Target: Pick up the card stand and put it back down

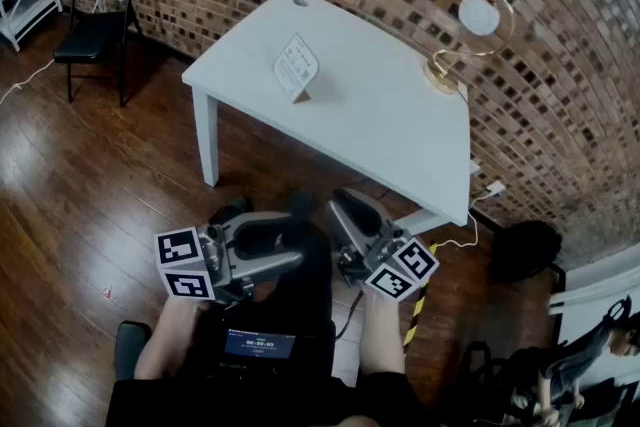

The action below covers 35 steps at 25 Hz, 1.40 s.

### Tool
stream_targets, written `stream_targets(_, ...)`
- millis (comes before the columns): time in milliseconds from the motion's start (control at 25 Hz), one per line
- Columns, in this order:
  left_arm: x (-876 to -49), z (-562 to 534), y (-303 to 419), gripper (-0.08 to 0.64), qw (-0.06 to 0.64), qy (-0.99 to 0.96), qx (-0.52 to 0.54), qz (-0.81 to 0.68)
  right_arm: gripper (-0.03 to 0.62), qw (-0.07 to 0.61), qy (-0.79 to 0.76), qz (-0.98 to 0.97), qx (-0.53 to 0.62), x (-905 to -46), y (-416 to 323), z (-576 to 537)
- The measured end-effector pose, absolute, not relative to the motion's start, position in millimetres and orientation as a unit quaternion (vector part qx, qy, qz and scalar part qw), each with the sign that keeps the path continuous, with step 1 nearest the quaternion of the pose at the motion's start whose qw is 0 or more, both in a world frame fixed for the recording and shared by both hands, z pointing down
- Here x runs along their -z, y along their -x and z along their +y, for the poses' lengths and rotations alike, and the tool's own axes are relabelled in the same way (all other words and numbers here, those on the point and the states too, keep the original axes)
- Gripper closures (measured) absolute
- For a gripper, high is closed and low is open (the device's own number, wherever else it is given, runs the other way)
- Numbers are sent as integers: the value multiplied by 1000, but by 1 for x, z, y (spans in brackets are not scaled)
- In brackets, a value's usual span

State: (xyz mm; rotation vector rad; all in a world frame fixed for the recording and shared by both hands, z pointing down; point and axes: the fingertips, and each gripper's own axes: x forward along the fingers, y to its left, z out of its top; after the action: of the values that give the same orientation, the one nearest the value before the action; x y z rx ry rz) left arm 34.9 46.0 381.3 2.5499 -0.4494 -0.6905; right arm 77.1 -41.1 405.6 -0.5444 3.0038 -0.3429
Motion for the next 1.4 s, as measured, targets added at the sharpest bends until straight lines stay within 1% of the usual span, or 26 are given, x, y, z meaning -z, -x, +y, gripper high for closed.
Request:
stream_targets(40,-385,38,-35,345,230,-926,250,-164,474,28,180,978,103,-408,-73,-53)
stream_targets(200,-391,14,-35,345,230,-929,242,-160,465,-2,195,978,75,-418,-61,-97)
stream_targets(400,-380,-3,-31,345,219,-934,238,-151,463,-13,231,971,53,-415,-53,-138)
stream_targets(640,-368,-30,-16,345,203,-940,238,-139,463,-30,233,970,63,-425,-31,-173)
stream_targets(680,-367,-36,-14,345,201,-940,239,-138,457,-33,230,970,66,-426,-26,-179)
stream_targets(800,-364,-51,-5,345,198,-941,241,-134,382,-42,228,970,73,-428,-14,-198)
stream_targets(880,-366,-61,0,345,199,-940,242,-133,367,-52,239,967,77,-431,-8,-214)
stream_targets(1120,-372,-87,9,345,201,-938,254,-120,367,-92,260,957,94,-449,11,-259)
stream_targets(1400,-366,-112,20,345,192,-937,267,-119,367,-117,261,950,123,-463,33,-298)
